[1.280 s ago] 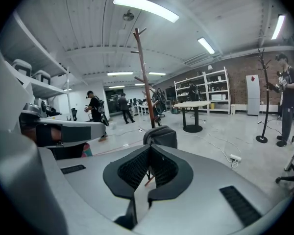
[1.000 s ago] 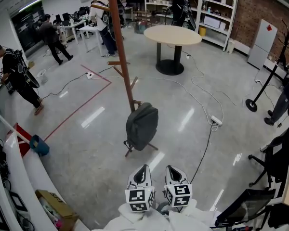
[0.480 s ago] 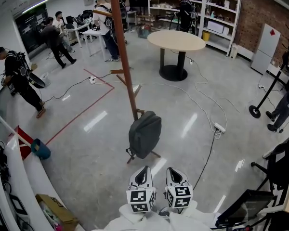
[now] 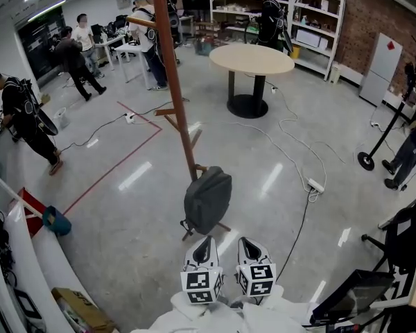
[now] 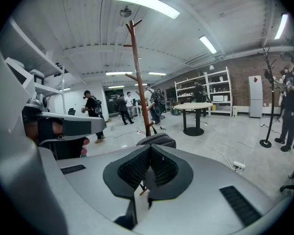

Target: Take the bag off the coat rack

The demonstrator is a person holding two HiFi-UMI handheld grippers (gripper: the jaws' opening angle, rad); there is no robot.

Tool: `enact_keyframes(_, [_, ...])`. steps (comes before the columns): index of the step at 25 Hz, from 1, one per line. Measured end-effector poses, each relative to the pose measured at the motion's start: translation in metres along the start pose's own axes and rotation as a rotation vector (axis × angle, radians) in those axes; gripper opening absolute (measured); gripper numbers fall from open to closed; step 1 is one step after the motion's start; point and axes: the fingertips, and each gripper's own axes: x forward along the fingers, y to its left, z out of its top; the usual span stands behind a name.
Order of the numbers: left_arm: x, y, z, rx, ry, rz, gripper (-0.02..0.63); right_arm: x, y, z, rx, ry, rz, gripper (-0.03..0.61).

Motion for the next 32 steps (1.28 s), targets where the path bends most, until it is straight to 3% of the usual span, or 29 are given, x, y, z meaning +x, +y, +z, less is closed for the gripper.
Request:
enact_keyframes(26, [0.107, 0.062, 0.042, 0.018, 0.002, -0.041, 0.002, 0.12, -0.011, 0.053, -0.001, -0.01, -0.037, 0.011])
enact_keyframes(32, [0.117, 0.069, 0.04, -0.025, 0.01, -0.03, 0.002, 0.126, -0.016, 0.052, -0.015, 0.023, -0.04, 0.011])
